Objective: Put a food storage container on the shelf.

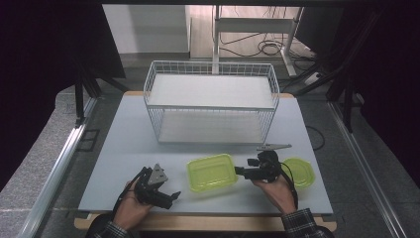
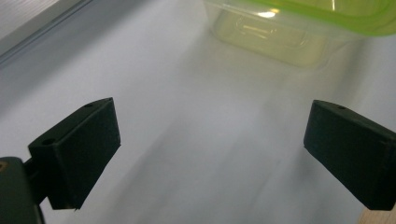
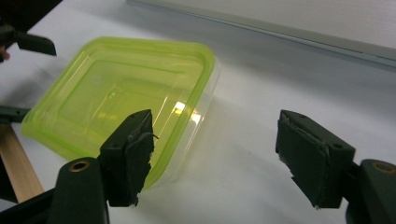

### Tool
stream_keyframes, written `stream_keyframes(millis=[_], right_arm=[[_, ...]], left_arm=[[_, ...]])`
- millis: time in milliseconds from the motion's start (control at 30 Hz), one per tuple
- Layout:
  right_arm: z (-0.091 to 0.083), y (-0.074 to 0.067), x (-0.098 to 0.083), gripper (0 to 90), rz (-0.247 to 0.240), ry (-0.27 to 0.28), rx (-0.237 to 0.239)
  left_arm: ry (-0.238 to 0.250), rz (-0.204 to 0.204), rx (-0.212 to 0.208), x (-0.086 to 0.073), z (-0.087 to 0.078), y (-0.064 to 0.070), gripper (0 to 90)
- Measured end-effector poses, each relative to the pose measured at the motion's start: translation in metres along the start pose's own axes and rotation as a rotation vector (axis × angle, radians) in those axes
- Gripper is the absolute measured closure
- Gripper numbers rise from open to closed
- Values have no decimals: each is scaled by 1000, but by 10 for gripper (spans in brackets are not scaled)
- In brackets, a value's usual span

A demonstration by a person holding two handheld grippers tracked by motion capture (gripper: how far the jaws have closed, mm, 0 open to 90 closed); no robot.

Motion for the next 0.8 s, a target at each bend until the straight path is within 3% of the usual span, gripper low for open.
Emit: stream_keyframes(millis=[200, 367, 567, 700, 800], right_arm=[[10, 2, 6, 352, 68, -22, 74], [23, -4, 12, 440, 87, -62, 108], [36, -6, 13, 568, 141, -123, 154], [37, -4, 13, 696, 192, -159, 207], [37, -2, 12, 738, 218, -181, 232]], left_arm=[[-17, -2, 27, -6, -2, 1, 36], [-22, -3, 37, -9, -3, 0, 36], [-45, 15, 39, -9, -1, 1, 36], [-46, 18, 39, -9, -1, 1, 36], [-51, 25, 39, -9, 0, 2, 36]])
Point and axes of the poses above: each handheld gripper's, and its own axes: z roughly forward along the jaws, x roughly out of its top, y roughly to its right, the point moved 5 cm from there along z, roughly forward along the jaws, and after that the axes turned 15 degrees about -x, right-handed, at the moved point
